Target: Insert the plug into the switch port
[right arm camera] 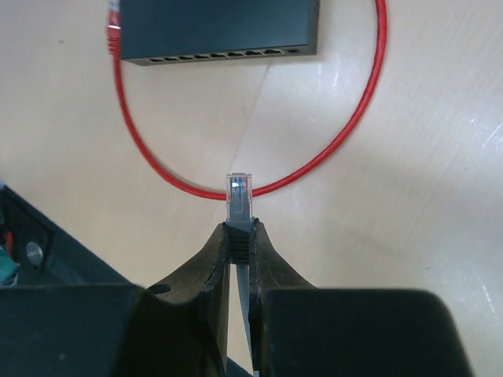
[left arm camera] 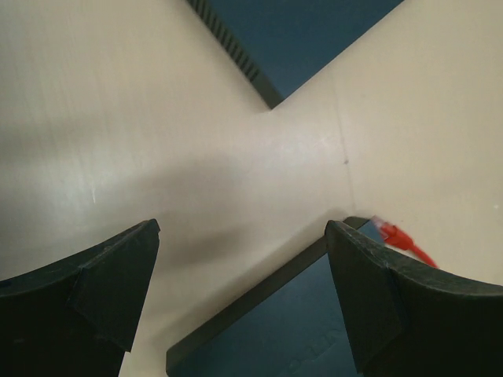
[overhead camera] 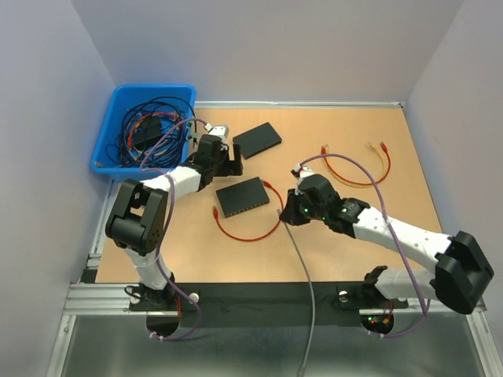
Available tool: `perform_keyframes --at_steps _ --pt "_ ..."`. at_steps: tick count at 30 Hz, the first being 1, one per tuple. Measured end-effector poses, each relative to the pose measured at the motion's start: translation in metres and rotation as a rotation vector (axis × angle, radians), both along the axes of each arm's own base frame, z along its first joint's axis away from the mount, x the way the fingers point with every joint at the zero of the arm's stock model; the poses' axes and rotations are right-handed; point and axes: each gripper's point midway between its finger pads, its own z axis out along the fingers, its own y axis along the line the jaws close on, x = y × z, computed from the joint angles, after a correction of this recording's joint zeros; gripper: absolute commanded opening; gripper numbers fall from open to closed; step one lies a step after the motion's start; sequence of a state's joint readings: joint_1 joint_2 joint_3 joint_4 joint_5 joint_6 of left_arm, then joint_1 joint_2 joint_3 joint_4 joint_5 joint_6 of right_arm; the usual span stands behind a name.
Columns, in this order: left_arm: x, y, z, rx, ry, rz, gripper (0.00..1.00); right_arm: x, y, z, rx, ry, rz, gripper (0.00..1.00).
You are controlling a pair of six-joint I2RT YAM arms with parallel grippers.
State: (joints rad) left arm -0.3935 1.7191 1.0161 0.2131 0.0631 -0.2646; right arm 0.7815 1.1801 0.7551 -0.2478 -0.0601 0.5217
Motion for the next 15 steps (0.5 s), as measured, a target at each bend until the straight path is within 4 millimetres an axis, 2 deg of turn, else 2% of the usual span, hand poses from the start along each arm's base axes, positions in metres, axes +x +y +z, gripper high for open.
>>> perform_keyframes --at_steps 3,7,15 --pt "-0.009 0.004 -0.016 0.047 0.053 0.016 0.99 0.005 0.001 -0.024 -0.060 0.051 -0.017 0.01" --pt "-0.017 0.008 -0.024 0.088 0.087 0.031 0.99 0.016 0.011 -0.045 -0.111 0.095 -0.023 0.00" --pt "-0.027 0.011 -0.034 0.113 0.128 0.045 0.98 0.038 0.034 -0.064 -0.138 0.126 -0.018 0.01"
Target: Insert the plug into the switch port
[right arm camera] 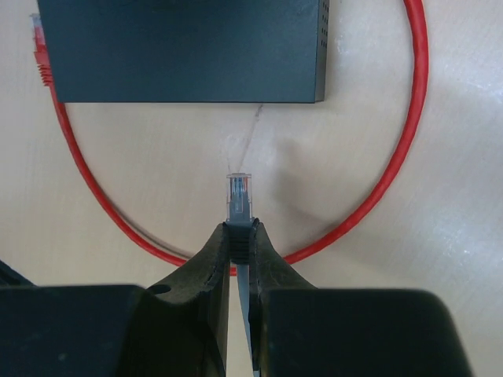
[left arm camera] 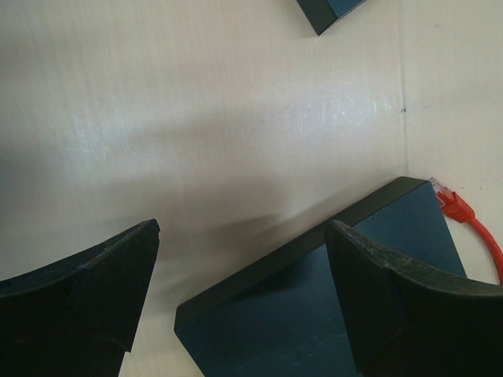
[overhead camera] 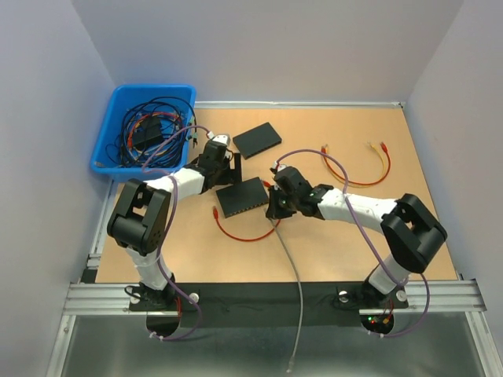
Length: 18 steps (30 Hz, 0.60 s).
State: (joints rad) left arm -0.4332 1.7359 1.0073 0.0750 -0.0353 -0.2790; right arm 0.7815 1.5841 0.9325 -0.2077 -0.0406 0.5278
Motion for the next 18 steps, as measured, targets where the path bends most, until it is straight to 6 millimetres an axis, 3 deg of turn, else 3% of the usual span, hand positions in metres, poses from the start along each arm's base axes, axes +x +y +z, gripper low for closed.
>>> perform_keyframes --at_steps 11,18 --pt "-0.027 -0.004 -0.014 -0.041 0.035 0.025 0.97 0.007 0.006 -0.038 -0.072 0.050 0.021 0.01" --pt "-0.060 0.004 -0.014 -0.066 0.066 0.044 0.97 0.025 0.019 -0.037 -0.077 0.012 0.044 0.00"
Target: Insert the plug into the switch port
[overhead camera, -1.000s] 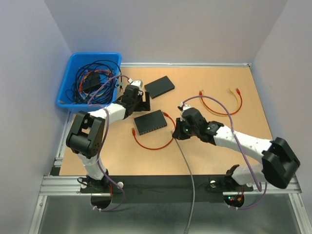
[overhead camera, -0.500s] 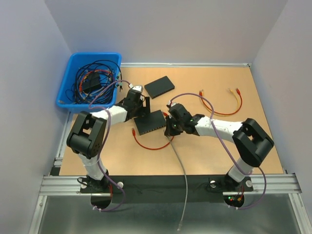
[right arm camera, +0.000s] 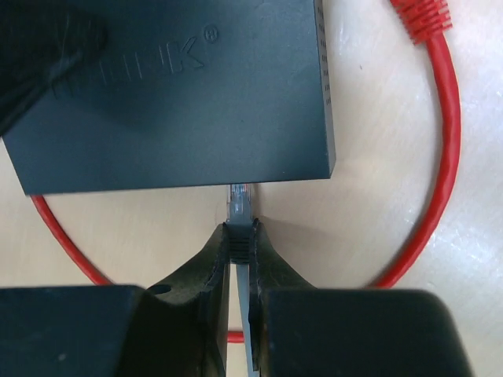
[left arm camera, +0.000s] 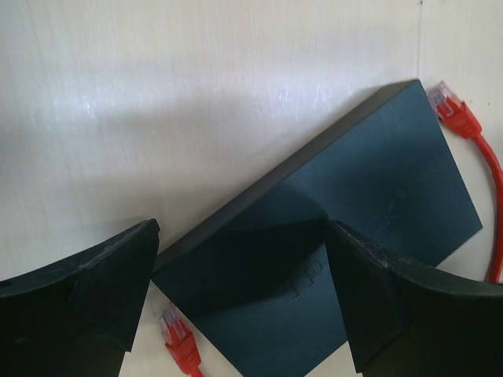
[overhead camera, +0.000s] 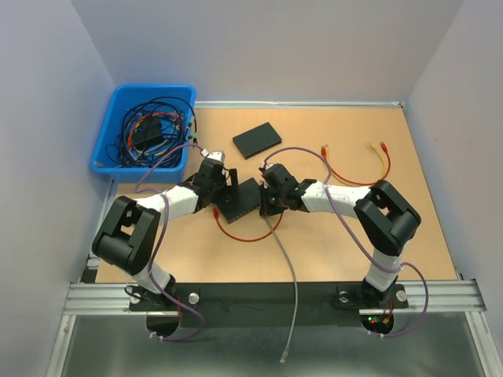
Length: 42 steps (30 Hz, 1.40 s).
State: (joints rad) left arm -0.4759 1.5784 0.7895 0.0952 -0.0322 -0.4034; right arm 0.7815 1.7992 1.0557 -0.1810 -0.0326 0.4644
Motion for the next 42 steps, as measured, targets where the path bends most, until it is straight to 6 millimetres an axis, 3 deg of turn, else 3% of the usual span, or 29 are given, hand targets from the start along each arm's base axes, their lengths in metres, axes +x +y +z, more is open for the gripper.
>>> perform_keyframes --at_steps 9,14,20,27,38,42 --pt "-0.035 0.006 0.000 -0.033 0.049 0.030 0.97 0.018 0.012 0.003 -0.012 -0.040 0.030 0.01" --pt "-0.040 0.011 0.004 -0.045 0.049 0.071 0.99 0.021 0.013 0.004 -0.017 -0.056 0.042 0.00" --pt "-0.033 0.021 0.017 -0.032 -0.003 0.143 0.99 0.009 -0.004 0.005 -0.033 -0.066 0.040 0.00" --pt "-0.019 0.023 0.063 -0.153 -0.228 0.185 0.99 -0.015 -0.020 0.013 -0.006 -0.045 0.032 0.00" --pt "-0.017 0.009 0.100 -0.321 -0.429 0.124 0.99 -0.028 -0.011 0.016 0.038 -0.011 0.073 0.00" --pt "-0.015 0.009 0.102 -0.338 -0.445 0.119 0.99 -0.034 -0.004 0.016 0.045 -0.002 0.103 0.00"
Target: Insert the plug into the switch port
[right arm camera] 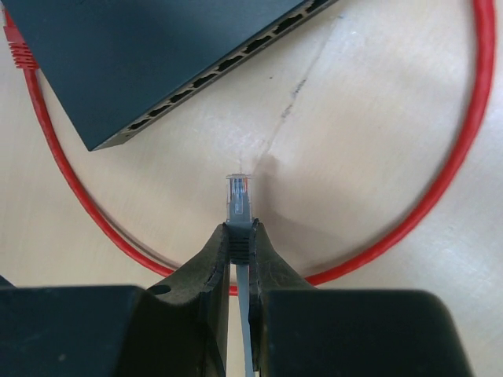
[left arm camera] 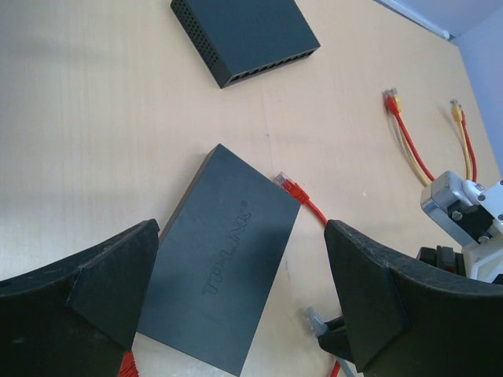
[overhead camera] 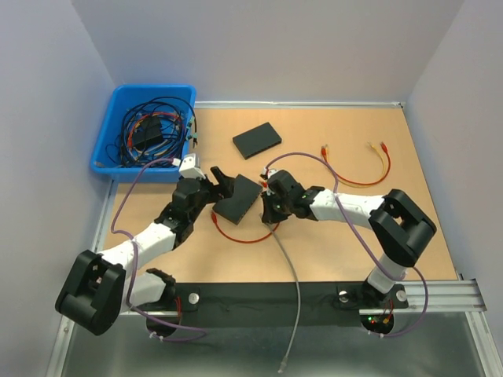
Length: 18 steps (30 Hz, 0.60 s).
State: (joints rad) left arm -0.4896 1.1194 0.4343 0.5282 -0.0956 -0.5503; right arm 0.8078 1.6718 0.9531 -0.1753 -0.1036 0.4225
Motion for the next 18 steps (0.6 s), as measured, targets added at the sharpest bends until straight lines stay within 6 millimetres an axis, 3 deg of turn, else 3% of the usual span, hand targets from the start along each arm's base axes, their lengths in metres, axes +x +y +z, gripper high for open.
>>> perform_keyframes --at_steps 12,18 --pt "-0.002 -0.007 -0.052 0.045 0.101 -0.052 0.97 -0.005 0.020 -0.007 -0.008 0.011 0.056 0.00" --pt "-0.004 -0.016 -0.062 0.042 0.120 -0.103 0.95 0.003 0.028 -0.011 -0.014 0.010 0.062 0.00"
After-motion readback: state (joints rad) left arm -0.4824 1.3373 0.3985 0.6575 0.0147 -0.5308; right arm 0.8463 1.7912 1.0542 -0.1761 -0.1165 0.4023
